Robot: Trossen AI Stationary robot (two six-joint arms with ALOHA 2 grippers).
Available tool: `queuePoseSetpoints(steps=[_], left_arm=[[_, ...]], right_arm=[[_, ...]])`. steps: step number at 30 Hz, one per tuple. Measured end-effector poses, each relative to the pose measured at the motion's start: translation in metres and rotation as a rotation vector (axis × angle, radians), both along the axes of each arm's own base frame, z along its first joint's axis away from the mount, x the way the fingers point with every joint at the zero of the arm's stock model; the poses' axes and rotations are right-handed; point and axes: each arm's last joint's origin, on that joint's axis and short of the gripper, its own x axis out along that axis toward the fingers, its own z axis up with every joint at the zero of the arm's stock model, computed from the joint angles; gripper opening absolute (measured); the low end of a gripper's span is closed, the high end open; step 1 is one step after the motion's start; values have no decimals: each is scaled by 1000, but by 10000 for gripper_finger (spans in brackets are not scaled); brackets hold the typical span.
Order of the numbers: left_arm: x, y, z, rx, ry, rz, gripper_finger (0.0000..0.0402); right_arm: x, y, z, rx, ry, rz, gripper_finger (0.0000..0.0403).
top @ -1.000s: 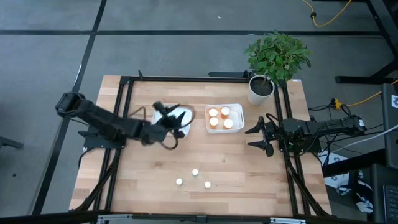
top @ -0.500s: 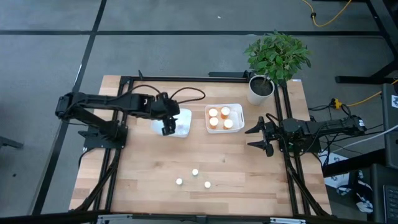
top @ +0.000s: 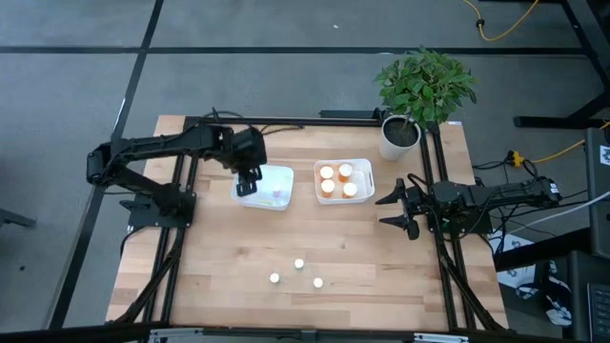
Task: Pick and place medicine bottles into bin by pill shape (circle, oval)
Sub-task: Put the top yellow pill bottle into the left white bin
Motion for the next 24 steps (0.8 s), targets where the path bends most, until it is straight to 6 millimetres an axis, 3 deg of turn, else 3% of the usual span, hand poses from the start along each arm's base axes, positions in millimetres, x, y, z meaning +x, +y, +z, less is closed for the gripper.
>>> queuePoseSetpoints(steps=[9,20,24], left_arm=[[0,23,-11,-69,26,-44,188],[0,35,-16,-108,10,-185,188],[1,33,-19,-136,29,-155,188]], right_arm=[[0,0,0,0,0,0,279],[0,0,0,0,0,0,279],[0,0,0,0,0,0,279]])
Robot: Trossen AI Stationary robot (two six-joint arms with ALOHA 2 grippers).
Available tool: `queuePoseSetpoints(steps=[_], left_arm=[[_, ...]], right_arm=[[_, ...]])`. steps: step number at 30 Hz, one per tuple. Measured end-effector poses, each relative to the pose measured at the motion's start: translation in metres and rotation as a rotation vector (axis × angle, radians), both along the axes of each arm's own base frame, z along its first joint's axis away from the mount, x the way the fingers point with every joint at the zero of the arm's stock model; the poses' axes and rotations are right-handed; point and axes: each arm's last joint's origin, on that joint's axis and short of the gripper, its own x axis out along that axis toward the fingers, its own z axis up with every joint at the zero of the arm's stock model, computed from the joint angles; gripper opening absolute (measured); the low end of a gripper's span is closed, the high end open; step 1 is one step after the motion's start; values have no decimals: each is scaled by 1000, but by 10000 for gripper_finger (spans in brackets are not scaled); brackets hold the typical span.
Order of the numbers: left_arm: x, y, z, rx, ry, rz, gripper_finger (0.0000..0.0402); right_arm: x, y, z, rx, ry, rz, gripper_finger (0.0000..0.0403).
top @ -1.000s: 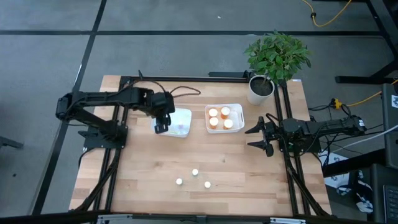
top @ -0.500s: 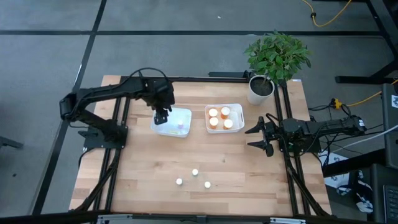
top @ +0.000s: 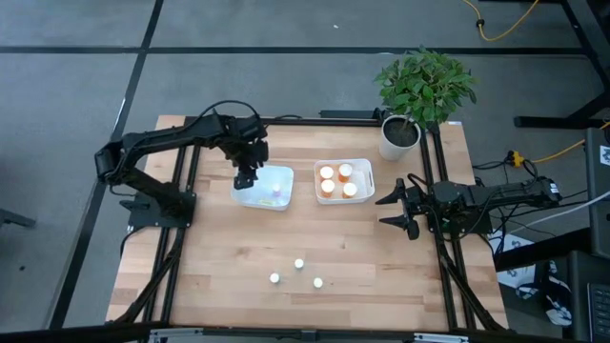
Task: Pick and place medicine bottles into bin by pill shape (circle, oval)
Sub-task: Put the top yellow pill bottle into the left white bin
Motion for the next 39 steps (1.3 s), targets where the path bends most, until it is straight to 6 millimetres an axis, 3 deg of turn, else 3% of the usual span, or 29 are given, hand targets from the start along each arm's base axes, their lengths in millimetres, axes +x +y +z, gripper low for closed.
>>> queuePoseSetpoints(steps=[5,11,16,29,39], left_arm=[[5,-8,-9,-66,67,-4,188],[21,-13,-34,-143,162,-49,188],[34,-9,-48,-141,161,-37,187],[41,-7,-59,-128,169,-82,180],[48,-4,-85,-162,179,-109,177]], right_arm=[[0,0,0,0,0,0,279],[0,0,0,0,0,0,279],[0,0,0,0,0,0,279],[0,0,0,0,0,1,279],[0,0,0,0,0,0,279]])
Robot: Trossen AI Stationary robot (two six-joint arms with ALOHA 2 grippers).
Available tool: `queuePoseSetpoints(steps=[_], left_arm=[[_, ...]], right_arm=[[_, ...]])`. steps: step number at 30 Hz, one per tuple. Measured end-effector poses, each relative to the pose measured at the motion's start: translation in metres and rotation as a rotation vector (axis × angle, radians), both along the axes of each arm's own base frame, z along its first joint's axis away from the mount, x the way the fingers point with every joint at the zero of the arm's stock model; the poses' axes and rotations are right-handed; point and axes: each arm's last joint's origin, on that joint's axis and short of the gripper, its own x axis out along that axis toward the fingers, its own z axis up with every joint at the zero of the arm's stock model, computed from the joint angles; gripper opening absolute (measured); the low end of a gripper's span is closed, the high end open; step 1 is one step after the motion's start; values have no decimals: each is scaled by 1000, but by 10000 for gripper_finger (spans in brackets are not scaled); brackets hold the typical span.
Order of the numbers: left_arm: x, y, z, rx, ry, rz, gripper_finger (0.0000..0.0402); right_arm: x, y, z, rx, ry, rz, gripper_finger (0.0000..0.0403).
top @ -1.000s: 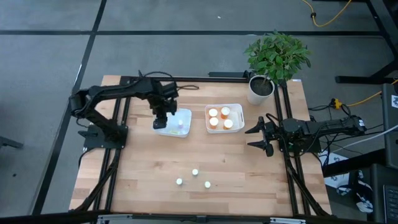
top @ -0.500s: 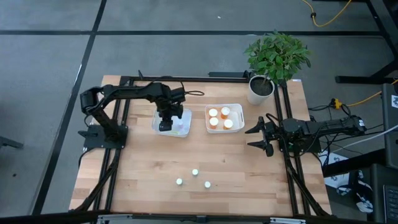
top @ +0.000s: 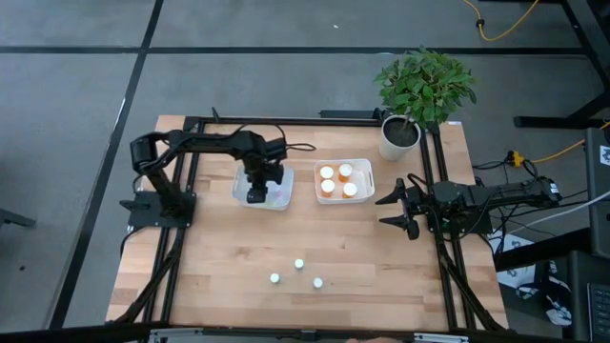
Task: Pick and place medicine bottles into bin by pill shape (circle, oval)
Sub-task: Put the top yellow pill bottle into the left white bin
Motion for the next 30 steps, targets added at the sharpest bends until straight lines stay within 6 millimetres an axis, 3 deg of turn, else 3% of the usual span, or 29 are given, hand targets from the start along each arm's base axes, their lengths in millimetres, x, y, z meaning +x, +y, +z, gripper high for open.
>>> queuePoseSetpoints(steps=[17,24,30], left_arm=[[12,3,-24,19,5,-110,177],[12,-3,-21,7,4,-123,177],[5,-9,-6,24,3,-121,176]], right_arm=[[0,0,0,0,0,0,279],[0,0,0,0,0,0,279],[0,0,0,0,0,0,279]])
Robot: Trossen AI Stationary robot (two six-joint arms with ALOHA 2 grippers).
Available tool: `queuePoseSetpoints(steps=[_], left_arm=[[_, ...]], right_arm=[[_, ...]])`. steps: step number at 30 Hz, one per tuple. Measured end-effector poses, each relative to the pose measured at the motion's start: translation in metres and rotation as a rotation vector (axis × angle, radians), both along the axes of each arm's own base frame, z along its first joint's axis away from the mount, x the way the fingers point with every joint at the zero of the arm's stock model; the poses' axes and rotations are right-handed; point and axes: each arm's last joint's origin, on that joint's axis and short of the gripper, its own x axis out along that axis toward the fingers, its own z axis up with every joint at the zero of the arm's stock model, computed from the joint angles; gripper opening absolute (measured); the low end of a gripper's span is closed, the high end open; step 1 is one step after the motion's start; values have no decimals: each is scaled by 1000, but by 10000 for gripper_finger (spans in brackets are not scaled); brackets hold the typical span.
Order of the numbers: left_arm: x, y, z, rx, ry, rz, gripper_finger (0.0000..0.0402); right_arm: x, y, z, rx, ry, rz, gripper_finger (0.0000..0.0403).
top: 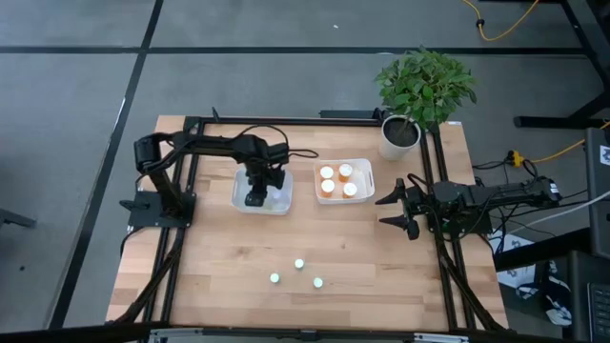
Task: Pick and place medicine bottles into bin by pill shape (circle, oval)
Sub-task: Put the top yellow pill bottle into the left white bin
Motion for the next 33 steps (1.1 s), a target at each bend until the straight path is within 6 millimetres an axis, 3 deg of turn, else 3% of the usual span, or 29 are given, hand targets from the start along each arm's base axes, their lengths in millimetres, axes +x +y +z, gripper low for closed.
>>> queuePoseSetpoints(steps=[5,17,33], left_arm=[[-1,-9,9,68,-1,-14,176],[6,-33,10,145,15,-24,176],[7,-43,-2,131,-13,-5,176]], right_arm=[[0,0,0,0,0,0,279],[0,0,0,0,0,0,279],[0,0,0,0,0,0,279]])
